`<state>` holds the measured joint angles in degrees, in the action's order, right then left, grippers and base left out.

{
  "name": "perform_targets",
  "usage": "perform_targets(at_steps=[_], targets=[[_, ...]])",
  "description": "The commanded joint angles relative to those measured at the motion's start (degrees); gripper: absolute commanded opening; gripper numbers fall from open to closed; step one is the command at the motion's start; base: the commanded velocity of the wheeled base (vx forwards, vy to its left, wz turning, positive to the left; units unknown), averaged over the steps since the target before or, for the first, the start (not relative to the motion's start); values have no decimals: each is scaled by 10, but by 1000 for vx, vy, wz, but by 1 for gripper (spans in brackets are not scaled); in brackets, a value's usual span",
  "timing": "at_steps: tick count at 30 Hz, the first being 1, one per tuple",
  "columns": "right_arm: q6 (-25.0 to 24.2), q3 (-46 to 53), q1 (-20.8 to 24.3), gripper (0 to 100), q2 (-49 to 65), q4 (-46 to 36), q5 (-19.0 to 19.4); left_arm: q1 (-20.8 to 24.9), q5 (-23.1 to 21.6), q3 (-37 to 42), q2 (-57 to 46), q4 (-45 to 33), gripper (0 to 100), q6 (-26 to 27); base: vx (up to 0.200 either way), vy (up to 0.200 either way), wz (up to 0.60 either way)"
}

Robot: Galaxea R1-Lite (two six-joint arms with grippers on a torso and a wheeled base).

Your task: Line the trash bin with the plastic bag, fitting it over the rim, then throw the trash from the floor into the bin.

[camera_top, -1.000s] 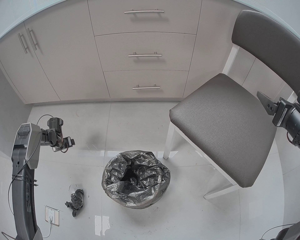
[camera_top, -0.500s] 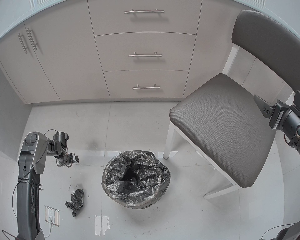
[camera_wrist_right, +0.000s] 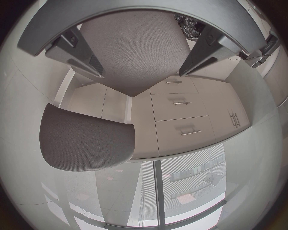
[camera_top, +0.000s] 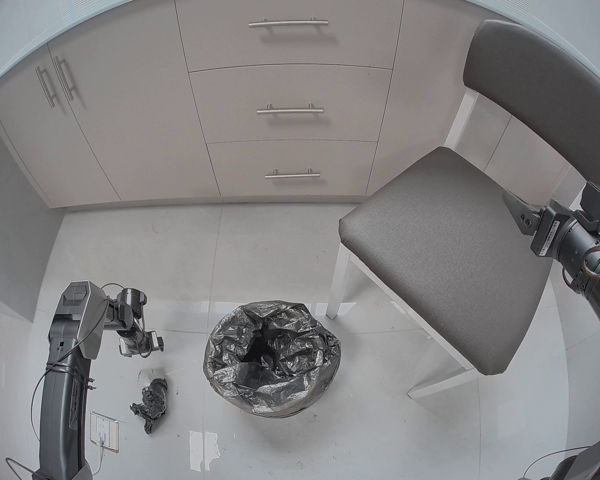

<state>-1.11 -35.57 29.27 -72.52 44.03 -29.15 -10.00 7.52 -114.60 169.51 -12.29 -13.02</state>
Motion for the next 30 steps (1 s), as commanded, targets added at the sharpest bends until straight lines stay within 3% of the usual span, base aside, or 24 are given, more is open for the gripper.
perform_targets(at_steps=[1,20,30], targets=[[2,6,-5,100,-16,12,0,0,0,0,19,-3,100,-1,0,0,0],[1,7,-8,100,-29,22,0,5,-1,0,81,-122,100,-5,0,0,0],[1,7,-11,100,-32,22,0,5,-1,0,81,-121,100,-5,0,0,0]])
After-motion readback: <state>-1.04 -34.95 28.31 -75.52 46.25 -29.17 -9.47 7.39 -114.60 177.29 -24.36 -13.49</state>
